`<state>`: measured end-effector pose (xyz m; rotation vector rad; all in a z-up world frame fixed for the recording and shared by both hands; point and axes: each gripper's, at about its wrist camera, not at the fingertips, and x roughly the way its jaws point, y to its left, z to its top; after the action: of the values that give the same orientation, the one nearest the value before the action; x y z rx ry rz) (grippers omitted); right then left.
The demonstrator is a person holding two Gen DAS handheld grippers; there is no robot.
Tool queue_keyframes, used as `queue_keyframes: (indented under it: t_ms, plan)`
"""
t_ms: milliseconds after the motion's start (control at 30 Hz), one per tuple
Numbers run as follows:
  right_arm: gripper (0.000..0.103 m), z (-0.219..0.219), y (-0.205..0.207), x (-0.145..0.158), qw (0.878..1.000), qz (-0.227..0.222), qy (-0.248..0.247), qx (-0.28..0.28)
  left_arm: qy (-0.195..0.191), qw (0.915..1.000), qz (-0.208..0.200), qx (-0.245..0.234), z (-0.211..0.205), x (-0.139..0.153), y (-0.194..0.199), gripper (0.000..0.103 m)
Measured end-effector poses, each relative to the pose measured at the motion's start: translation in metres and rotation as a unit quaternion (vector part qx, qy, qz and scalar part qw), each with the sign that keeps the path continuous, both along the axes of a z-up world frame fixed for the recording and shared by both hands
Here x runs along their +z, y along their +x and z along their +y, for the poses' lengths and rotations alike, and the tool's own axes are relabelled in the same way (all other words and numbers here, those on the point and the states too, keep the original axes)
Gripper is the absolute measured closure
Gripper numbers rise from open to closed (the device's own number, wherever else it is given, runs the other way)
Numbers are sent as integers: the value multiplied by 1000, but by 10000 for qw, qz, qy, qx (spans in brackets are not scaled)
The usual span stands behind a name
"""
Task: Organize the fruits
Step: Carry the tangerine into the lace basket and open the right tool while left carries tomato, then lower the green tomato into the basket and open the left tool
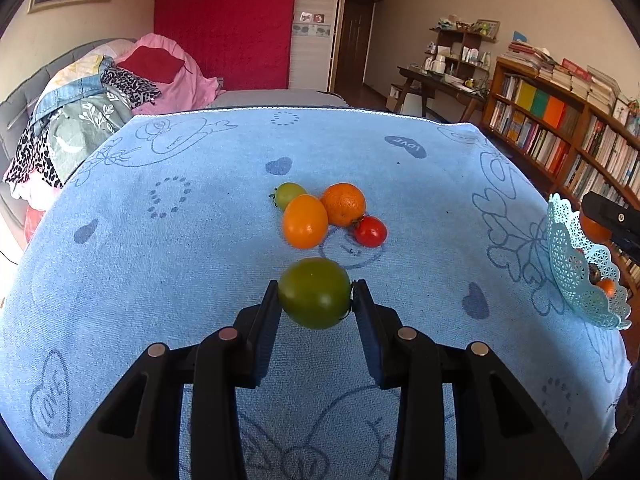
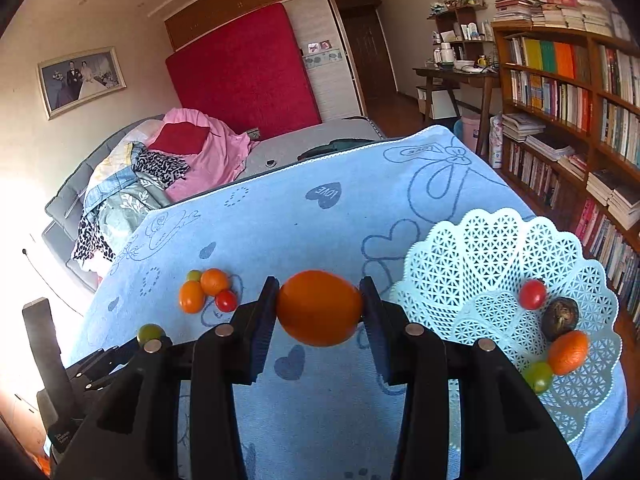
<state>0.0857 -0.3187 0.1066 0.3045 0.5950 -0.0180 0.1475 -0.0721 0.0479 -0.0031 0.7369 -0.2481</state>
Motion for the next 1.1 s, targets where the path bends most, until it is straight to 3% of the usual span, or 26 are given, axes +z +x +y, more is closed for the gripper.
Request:
queue_keyframes:
  t_ms: [300,833,1000,1100]
  plan:
    - [60,-46,-34,-14,9985,157,112,-508,74,9999,-109,-107,-14,10,-14,65]
    - [60,-70,-53,-45,9965,543,405,-488,252,9978,-422,-441,-55,36,-38,65]
    - [50,-71,-57,-45,9971,471,459,-379,308,9969,-466,-559,-72,42,-40,65]
    - [50,-70,-58,-45,9976,463,432,-293,339,9961,-488,-649,-84,44,-40,65]
